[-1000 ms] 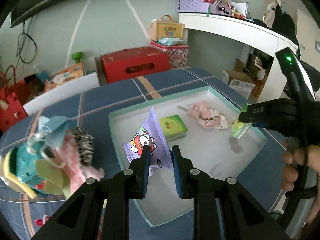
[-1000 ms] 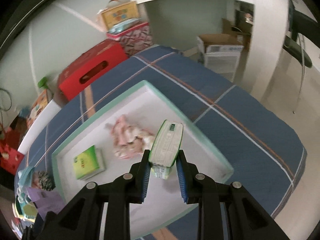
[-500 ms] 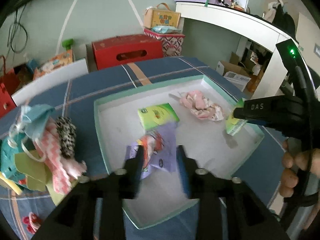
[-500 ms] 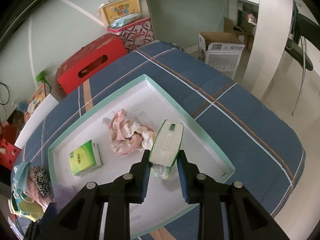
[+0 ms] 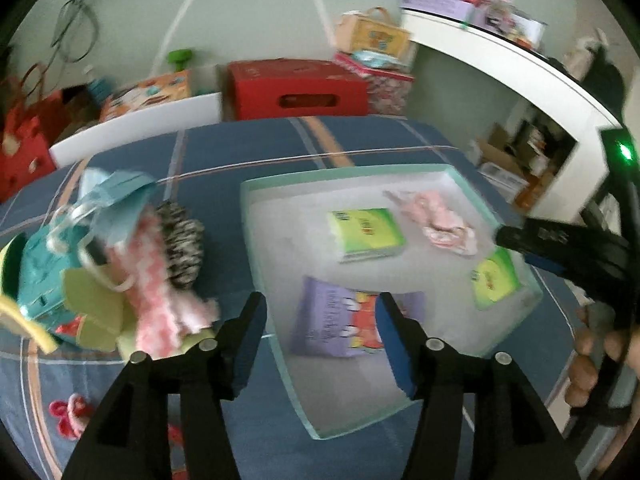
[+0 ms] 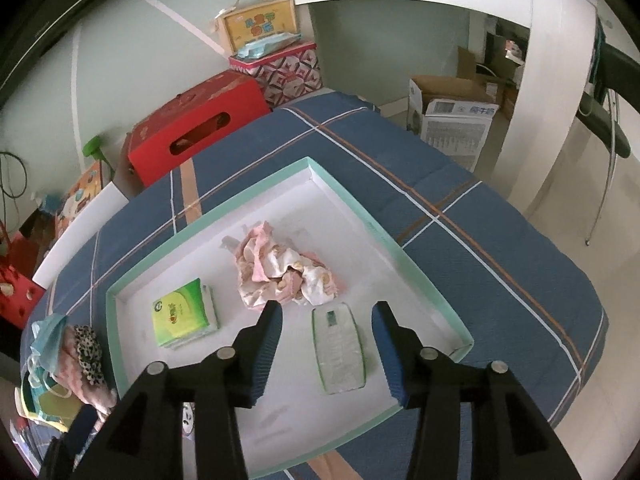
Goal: Organize soft objects
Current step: 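Open the right tool over the tray while the left tool releases the purple pouch, then move the right tool to the red tape roll while the left tool approaches the red hair tie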
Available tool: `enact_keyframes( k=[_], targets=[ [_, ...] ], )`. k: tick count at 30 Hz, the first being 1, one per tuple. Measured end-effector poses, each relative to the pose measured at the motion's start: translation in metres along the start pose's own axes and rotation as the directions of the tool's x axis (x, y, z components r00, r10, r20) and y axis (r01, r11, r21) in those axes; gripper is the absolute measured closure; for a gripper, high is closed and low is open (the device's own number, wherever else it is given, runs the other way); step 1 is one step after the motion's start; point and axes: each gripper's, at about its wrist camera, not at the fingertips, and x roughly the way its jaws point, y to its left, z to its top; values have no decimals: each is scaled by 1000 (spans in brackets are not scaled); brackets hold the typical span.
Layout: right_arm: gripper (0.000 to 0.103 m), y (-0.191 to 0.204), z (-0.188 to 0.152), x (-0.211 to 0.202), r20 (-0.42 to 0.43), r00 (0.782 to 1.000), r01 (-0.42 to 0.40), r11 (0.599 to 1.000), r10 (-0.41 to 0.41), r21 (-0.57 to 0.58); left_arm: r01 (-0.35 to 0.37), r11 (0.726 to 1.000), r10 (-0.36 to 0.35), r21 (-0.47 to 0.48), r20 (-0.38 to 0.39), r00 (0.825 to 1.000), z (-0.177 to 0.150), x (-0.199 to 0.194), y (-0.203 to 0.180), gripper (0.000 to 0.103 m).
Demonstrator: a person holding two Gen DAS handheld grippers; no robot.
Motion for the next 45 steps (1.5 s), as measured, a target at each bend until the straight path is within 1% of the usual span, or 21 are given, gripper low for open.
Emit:
enact_keyframes(
  k=[1, 2, 5, 6, 7, 9, 12, 14, 15, 17, 19, 24, 25, 26, 33, 36, 40, 45],
  targets=[
    [46, 3, -1, 1, -7, 1000, 0, 1000, 0, -11, -13, 1000, 13, -17, -5, 1000, 0, 1, 5, 38],
    [40, 7, -2, 2, -14, 1000, -2, 1000, 1, -24, -27, 999, 27, -37, -10, 1000, 1, 2, 10, 36],
    [37, 24, -6, 6, -31, 999, -10, 996, 7, -86, -64, 995, 63, -81, -18, 998, 2, 1, 23, 33],
    [35, 29, -8, 6, -34, 999, -15, 994, 11, -107, -79, 992, 77, -94, -21, 997, 2, 1, 28, 31],
    [33, 35, -9, 7, -37, 999, -19, 991, 15, -130, -87, 991, 85, -102, -23, 996, 3, 1, 31, 24],
    [31, 45, -13, 8, -41, 999, -26, 986, 20, -163, -104, 986, 102, -128, -21, 995, 3, -1, 38, 18],
    [26, 56, -17, 8, -42, 999, -30, 979, 21, -202, -112, 983, 110, -149, -18, 994, 4, -6, 45, 17],
    [24, 61, -19, 9, -43, 999, -28, 976, 19, -216, -123, 978, 122, -166, -15, 992, 4, -9, 51, 14],
    [23, 62, -20, 10, -44, 999, -26, 975, 17, -220, -129, 976, 129, -174, -13, 992, 5, -10, 53, 13],
    [17, 62, -21, 12, -52, 999, -21, 976, 10, -218, -142, 972, 142, -189, -13, 990, 5, -12, 58, 13],
    [15, 61, -21, 13, -58, 998, -15, 977, 3, -211, -146, 968, 146, -204, -15, 989, 6, -14, 62, 12],
    [14, 60, -22, 14, -62, 998, -3, 978, -10, -208, -141, 965, 140, -223, -22, 990, 6, -19, 69, 12],
    [9, 61, -22, 15, -62, 998, -3, 978, -11, -211, -141, 964, 140, -225, -22, 990, 6, -21, 70, 12],
    [0, 62, -23, 14, -63, 998, -2, 977, -11, -212, -141, 964, 139, -227, -22, 990, 6, -22, 71, 12],
    [0, 75, -28, 12, -49, 999, -1, 968, -12, -251, -136, 956, 139, -259, -6, 990, 9, -35, 84, 12],
    [0, 81, -30, 10, -45, 999, -13, 964, 1, -265, -145, 953, 149, -266, -2, 989, 10, -40, 89, 12],
    [0, 89, -32, 7, -47, 998, -53, 963, 42, -263, -167, 947, 170, -275, -11, 985, 11, -46, 98, 12],
    [0, 97, -35, 1, -49, 991, -132, 960, 124, -247, -173, 942, 176, -286, -15, 984, 11, -59, 112, 12]
  ],
)
